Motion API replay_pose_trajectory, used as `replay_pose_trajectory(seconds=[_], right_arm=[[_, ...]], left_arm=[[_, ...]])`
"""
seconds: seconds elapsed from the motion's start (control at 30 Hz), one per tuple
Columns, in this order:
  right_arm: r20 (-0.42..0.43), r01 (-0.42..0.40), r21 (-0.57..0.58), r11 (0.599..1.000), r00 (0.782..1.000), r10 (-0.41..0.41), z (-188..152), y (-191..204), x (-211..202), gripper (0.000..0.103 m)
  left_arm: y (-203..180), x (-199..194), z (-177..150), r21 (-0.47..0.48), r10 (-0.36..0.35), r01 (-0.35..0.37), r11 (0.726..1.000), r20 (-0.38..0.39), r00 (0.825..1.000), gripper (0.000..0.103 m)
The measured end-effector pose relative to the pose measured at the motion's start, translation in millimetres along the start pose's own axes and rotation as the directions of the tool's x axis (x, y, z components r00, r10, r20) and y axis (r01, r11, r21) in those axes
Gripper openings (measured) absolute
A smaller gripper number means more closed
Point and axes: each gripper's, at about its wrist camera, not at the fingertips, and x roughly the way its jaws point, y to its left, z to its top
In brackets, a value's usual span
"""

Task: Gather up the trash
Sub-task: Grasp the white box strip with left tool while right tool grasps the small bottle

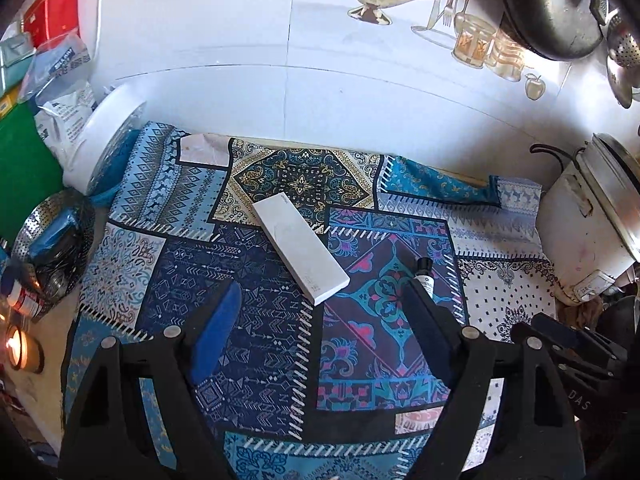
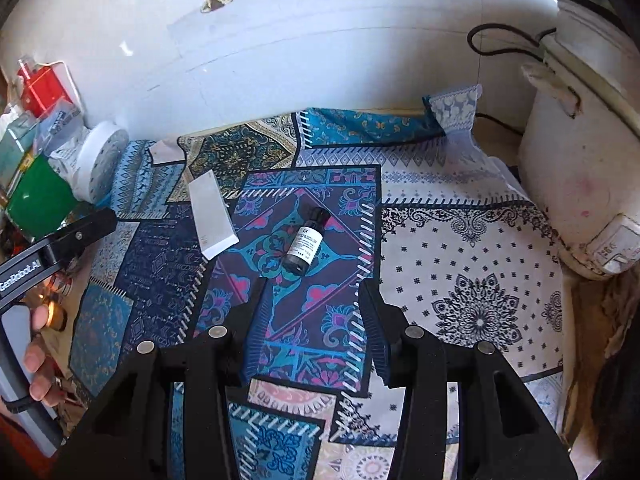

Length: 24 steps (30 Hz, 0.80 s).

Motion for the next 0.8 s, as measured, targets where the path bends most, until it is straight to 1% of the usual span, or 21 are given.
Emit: replay_pose_trajectory(seconds=[0.13,0.2,0.33,0.4,0.47,0.57,0.63,0.7,0.8], right_arm=[[-0.058,-0.013,0.091,0.996,0.998,0.018,15.5,3.1,45.0,0.041],[-0.077,0.003,0.123,0.992,0.997,0.006,22.8,3.2,65.4,0.041],[-0.116,0.031,0.154,0.988,0.993,-0.013,30.8,2.6,97.2,0.041],[-0.135,0.044,0.152,0.987,0.991,-0.023,33.5,3.5,109.9,0.041],[-0.157,0.047,0.146,0.988,0.987,-0.024,33.9,5.0,120.1,0.041],[-0.173,0.061,0.128,0.990,0.984,-0.038,33.0,8.4,129.9,0.041],[-0.173,0.077,0.111,0.991,0.983,-0.057,31.8,10.7,131.2,0.038],[-0.180,0.074,0.098,0.992,0.982,-0.055,30.9,10.6,132.6,0.027],[-0.183,0.063,0.095,0.993,0.982,-0.045,30.1,7.7,135.2,0.026]], left_arm=[[17.2,30.8,17.4,0.022,-0.018,0.019,1.000,-0.032,0.999,0.082],[24.2,47.6,23.7,0.027,-0.022,0.024,0.999,-0.049,0.999,0.082],[30.5,87.8,32.5,0.042,-0.010,0.015,0.999,-0.111,0.994,0.083],[30.9,106.6,35.1,0.039,-0.019,0.025,0.999,-0.149,0.989,0.083],[29.9,124.3,36.9,0.032,-0.023,0.029,0.999,-0.176,0.984,0.083],[26.3,146.4,38.4,0.026,-0.010,0.015,1.000,-0.205,0.979,0.082],[24.2,158.6,39.3,0.023,0.009,-0.004,1.000,-0.223,0.975,0.083],[23.8,168.2,39.2,0.012,0.028,-0.026,1.000,-0.230,0.973,0.083],[24.0,180.5,38.3,-0.012,0.047,-0.052,0.999,-0.242,0.969,0.083]])
